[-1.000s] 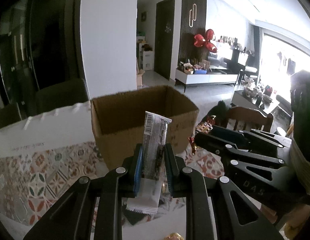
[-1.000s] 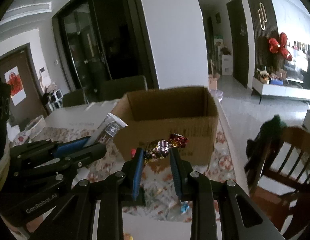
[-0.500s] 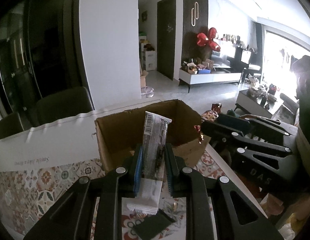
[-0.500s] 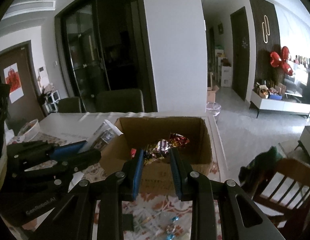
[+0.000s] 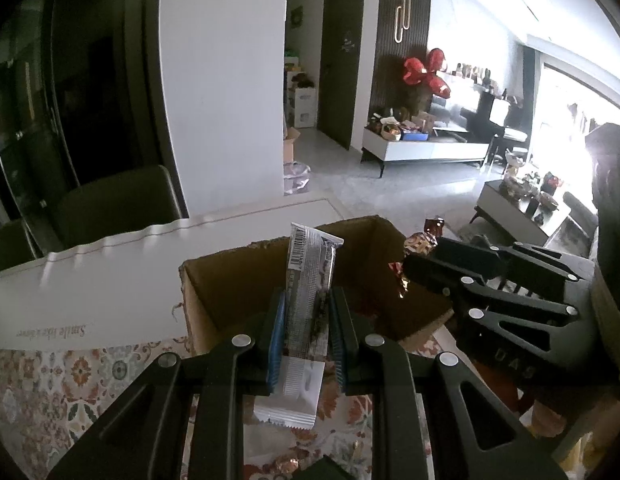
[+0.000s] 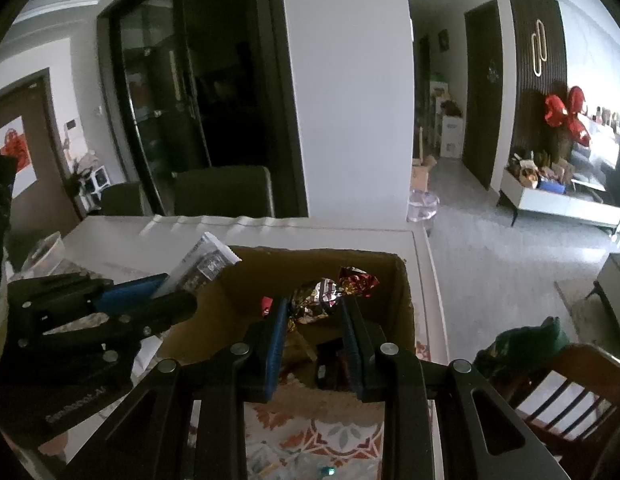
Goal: Organize snacks
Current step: 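Open both tools to drop the bar and candy into the box, then move both open tools back toward the remaining candies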
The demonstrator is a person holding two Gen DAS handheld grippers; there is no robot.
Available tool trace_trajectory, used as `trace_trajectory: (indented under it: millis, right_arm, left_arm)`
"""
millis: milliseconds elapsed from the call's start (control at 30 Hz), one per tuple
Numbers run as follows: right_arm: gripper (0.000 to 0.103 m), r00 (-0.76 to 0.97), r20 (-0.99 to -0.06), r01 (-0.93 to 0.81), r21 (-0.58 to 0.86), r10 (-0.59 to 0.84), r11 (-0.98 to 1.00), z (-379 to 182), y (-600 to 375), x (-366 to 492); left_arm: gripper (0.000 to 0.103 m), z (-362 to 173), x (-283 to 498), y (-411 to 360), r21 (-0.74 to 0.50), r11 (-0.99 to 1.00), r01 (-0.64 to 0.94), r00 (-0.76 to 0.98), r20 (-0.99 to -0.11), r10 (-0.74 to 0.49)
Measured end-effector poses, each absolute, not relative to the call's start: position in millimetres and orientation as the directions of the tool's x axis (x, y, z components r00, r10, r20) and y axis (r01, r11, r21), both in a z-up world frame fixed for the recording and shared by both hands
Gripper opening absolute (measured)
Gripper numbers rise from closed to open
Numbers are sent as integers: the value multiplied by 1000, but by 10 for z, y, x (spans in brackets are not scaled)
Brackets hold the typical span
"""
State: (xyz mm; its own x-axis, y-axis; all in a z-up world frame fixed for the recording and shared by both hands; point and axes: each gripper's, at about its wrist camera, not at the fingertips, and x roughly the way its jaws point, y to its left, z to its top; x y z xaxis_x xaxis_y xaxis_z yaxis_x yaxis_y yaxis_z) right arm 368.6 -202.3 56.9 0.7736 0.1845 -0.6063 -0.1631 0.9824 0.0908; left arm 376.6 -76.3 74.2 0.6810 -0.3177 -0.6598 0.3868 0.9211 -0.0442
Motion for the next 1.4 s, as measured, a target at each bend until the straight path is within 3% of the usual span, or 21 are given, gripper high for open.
trace_trajectory:
  millis: [167, 233, 300, 367, 400, 433, 1100, 1400]
  right_arm:
    - [28, 760, -627, -154, 80, 170, 985, 525, -1997, 3788]
    - [28, 757, -634, -148, 75, 161, 986, 529, -1982, 3833]
    - [29, 756, -638, -140, 67, 150, 988, 524, -1983, 3849]
    - [38, 746, -649, -136, 69, 148, 988, 512, -1991, 3859]
    - [51, 745, -651, -128, 69, 142, 989, 515, -2000, 3857]
    - [54, 752, -645, -118, 65, 132, 991, 519, -2013, 3838]
    - [54, 783, -612, -112, 37, 111, 993, 585, -1988, 3081]
    - [54, 729, -678, -100, 25, 90, 995, 404, -1912, 2943]
  left_arm:
    - [24, 716, 3956, -774, -48, 933, 355, 671, -682, -291]
    - [32, 715, 4010, -768, -36, 943, 330, 679, -685, -264]
    - [49, 715, 4031, -728, -30, 949, 314, 686, -684, -249]
    - [55, 728, 3991, -679, -24, 957, 290, 699, -678, -228]
    - [55, 736, 3957, -654, -19, 958, 285, 708, -670, -224]
    - [55, 737, 3935, -634, -11, 959, 283, 714, -665, -218]
    - [60, 746, 3079, -500, 57, 952, 302, 765, -610, -206]
    - [60, 498, 2923, -359, 9, 962, 275, 698, -690, -193]
